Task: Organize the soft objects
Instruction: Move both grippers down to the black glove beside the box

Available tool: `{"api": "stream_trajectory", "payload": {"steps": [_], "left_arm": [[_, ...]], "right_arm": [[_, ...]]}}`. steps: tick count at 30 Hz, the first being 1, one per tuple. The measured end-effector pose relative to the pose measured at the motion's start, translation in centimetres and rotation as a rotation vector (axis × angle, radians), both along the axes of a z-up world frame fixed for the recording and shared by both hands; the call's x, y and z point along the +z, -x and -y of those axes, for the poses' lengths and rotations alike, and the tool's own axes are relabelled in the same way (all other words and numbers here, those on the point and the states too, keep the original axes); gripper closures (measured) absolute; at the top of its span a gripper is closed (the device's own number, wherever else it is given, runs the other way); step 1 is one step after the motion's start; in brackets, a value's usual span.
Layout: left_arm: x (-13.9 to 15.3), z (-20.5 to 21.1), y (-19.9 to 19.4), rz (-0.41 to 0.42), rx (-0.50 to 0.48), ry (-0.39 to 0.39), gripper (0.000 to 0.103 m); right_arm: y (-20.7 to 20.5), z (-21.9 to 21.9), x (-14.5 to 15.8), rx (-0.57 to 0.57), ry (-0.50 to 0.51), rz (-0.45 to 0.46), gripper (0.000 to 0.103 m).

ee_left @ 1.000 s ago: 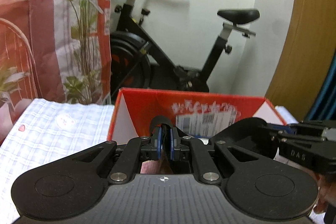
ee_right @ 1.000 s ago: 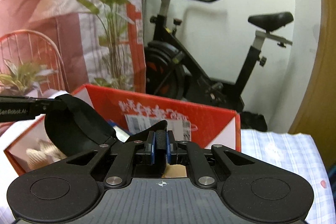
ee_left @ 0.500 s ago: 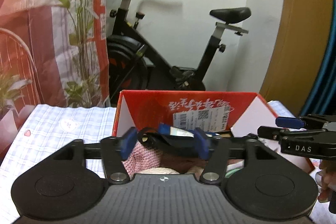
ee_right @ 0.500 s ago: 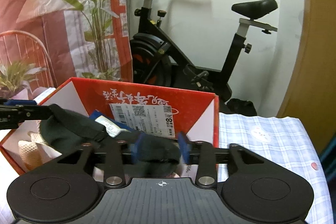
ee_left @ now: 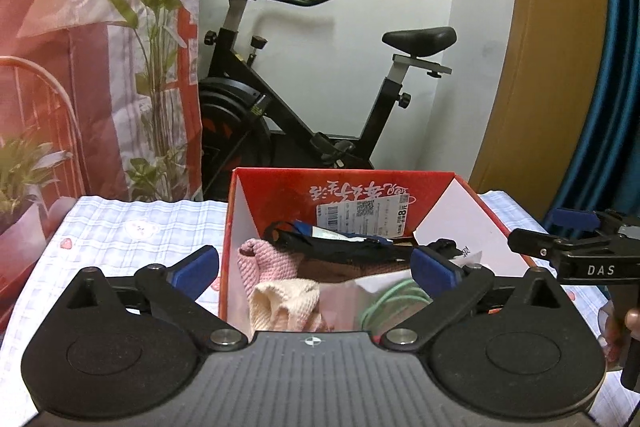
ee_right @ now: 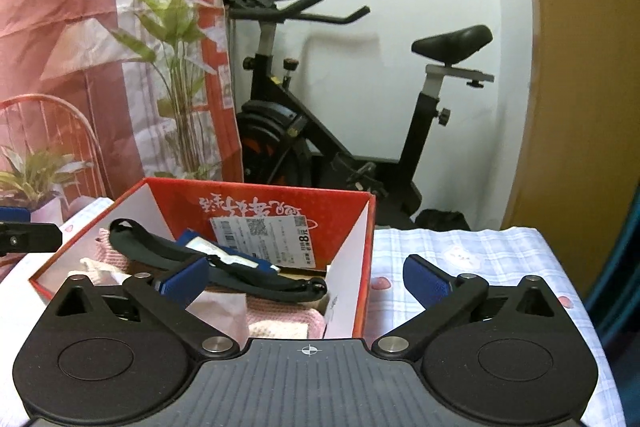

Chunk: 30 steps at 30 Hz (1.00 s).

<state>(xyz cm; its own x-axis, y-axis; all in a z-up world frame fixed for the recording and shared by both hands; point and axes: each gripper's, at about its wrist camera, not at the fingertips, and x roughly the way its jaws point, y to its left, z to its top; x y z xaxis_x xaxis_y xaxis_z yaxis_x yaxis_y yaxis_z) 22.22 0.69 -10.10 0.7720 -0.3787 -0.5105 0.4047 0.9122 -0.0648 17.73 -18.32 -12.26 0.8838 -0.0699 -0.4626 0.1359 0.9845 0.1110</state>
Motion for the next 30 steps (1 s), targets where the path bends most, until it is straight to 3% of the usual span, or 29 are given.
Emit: {"api": "stream_trajectory", "payload": {"steps": [17,23,30], "left_arm": [[-2.4,-3.7,6.6,0.015,0.028,0.002,0.000],[-4.9,-4.1,7.6,-0.035,0.009,-0.002,0.000],[-8.9,-3.1,8.1,-0.146,-0.041,0.021,0.002]], "right_arm": [[8.5,-1.6,-1.9,0.000,0.001,0.081,0.000],[10.2,-1.9,-4.0,-0.001,0.041,0.034,0.000],[11.2,-2.2,-8.0,0.024,-0.021,-0.042,0.000]]}}
